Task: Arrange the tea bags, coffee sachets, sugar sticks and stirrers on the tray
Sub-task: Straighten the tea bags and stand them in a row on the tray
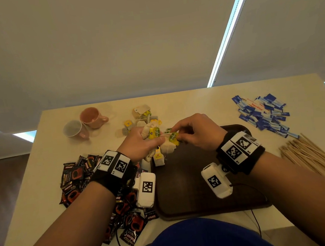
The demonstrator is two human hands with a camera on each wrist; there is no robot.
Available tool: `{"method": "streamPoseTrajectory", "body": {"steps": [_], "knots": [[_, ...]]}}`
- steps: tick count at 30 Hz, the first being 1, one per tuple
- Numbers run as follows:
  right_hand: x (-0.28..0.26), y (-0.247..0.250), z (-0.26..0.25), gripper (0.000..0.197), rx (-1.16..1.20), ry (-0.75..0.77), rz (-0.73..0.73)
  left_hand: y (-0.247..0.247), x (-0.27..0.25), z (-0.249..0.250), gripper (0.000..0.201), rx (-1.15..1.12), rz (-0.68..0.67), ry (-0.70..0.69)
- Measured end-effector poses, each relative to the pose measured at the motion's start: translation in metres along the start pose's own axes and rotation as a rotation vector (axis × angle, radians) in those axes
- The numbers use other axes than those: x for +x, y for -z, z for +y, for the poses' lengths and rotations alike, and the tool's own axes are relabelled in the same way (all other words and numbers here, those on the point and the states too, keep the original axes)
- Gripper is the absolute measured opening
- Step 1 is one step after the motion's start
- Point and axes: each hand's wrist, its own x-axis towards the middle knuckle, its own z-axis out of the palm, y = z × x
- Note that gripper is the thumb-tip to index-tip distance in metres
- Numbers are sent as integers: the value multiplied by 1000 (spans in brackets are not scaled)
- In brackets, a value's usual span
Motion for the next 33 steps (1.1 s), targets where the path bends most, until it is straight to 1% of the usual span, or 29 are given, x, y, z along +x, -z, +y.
{"method": "streamPoseTrajectory", "body": {"steps": [3,8,15,18,21,24,26,28,33], "knots": [[0,-1,0,27,8,-6,6,0,1,-1,14,3,-2,3],[1,-1,2,27,6,-8,-15,1,1,1,8,14,-9,6],[1,0,3,29,-4,-1,-33,1,2,3,10,28,-18,0],[2,-2,5,29,8,0,-12,1,1,2,12,22,-18,-8],[2,-6,8,26,98,-26,29,-1,0,0,9,-12,4,-4],[1,-11,10,17,217,-43,84,-3,1,-3,7,-30,32,-14],[1,-15,10,13,235,-57,118,-4,2,-6,6,-27,43,-25],[1,-17,11,12,237,-76,142,-6,2,-9,10,-36,54,-30],[-2,-16,7,12,420,-117,110,-6,-1,-9,10,-57,58,-44]]}}
